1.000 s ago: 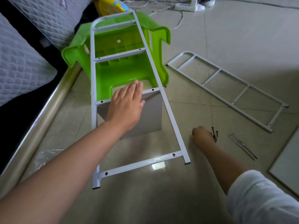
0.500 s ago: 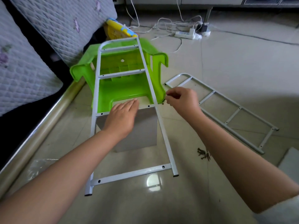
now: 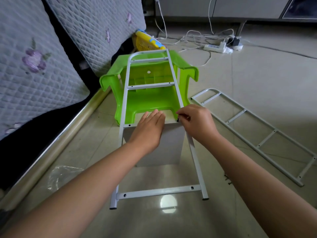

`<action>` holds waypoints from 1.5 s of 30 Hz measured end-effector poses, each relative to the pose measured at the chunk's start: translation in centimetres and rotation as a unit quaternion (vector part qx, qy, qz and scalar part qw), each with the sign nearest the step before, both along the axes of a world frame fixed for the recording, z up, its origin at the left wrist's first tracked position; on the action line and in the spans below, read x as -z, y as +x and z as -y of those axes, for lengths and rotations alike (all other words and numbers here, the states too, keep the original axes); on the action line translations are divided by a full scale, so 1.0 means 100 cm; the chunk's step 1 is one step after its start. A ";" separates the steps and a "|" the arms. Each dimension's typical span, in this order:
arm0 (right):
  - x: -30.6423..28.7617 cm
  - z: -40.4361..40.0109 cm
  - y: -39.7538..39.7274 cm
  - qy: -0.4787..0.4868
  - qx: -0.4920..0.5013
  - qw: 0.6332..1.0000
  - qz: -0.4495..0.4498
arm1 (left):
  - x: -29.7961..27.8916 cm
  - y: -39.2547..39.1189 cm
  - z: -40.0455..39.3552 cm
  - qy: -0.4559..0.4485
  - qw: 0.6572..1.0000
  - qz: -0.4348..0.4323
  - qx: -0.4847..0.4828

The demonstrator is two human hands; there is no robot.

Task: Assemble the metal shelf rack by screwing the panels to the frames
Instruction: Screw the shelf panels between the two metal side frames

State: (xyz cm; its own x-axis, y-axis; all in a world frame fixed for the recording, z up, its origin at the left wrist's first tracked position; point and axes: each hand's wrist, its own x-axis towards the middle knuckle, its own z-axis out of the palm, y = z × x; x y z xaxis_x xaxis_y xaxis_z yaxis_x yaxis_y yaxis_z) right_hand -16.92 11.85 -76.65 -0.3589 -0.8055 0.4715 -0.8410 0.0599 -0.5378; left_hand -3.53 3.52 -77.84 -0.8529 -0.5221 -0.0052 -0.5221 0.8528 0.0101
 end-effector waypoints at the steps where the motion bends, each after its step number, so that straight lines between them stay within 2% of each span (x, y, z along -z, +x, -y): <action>1: 0.000 0.001 -0.001 0.002 -0.003 1.000 -0.006 | 0.001 0.001 0.001 0.000 1.000 -0.006 -0.004; 6: -0.001 0.001 0.000 0.041 -0.035 0.998 -0.030 | 0.007 0.010 0.003 0.029 0.997 -0.068 0.001; 10: -0.006 0.001 0.000 0.115 -0.013 0.993 -0.035 | 0.007 0.011 0.011 0.055 0.996 -0.075 0.014; 14: -0.010 0.004 0.000 0.178 -0.005 0.983 -0.051 | 0.005 0.020 0.019 -0.019 0.990 -0.121 0.063; 15: -0.011 0.005 -0.001 0.195 -0.007 0.979 -0.064 | 0.005 0.024 0.021 -0.015 0.990 -0.126 0.067; 17: -0.010 0.005 -0.001 0.223 -0.010 0.971 -0.084 | 0.002 0.029 0.022 0.050 0.988 -0.141 0.041; 20: -0.010 0.005 0.000 0.226 -0.007 0.970 -0.089 | -0.001 0.032 0.025 0.072 0.982 -0.172 -0.029; 26: -0.009 0.008 -0.002 0.247 -0.016 0.963 -0.103 | -0.004 0.036 0.032 0.106 0.986 -0.123 -0.043; 30: -0.015 0.011 -0.004 0.274 -0.026 0.956 -0.102 | -0.004 0.036 0.032 0.111 0.986 -0.114 -0.042; 40: -0.013 0.011 -0.005 0.261 -0.014 0.958 -0.115 | -0.001 0.037 0.035 0.102 0.988 -0.113 -0.036; 45: -0.015 0.006 -0.012 0.232 -0.032 0.970 -0.065 | -0.005 0.036 0.033 0.072 0.993 -0.090 -0.018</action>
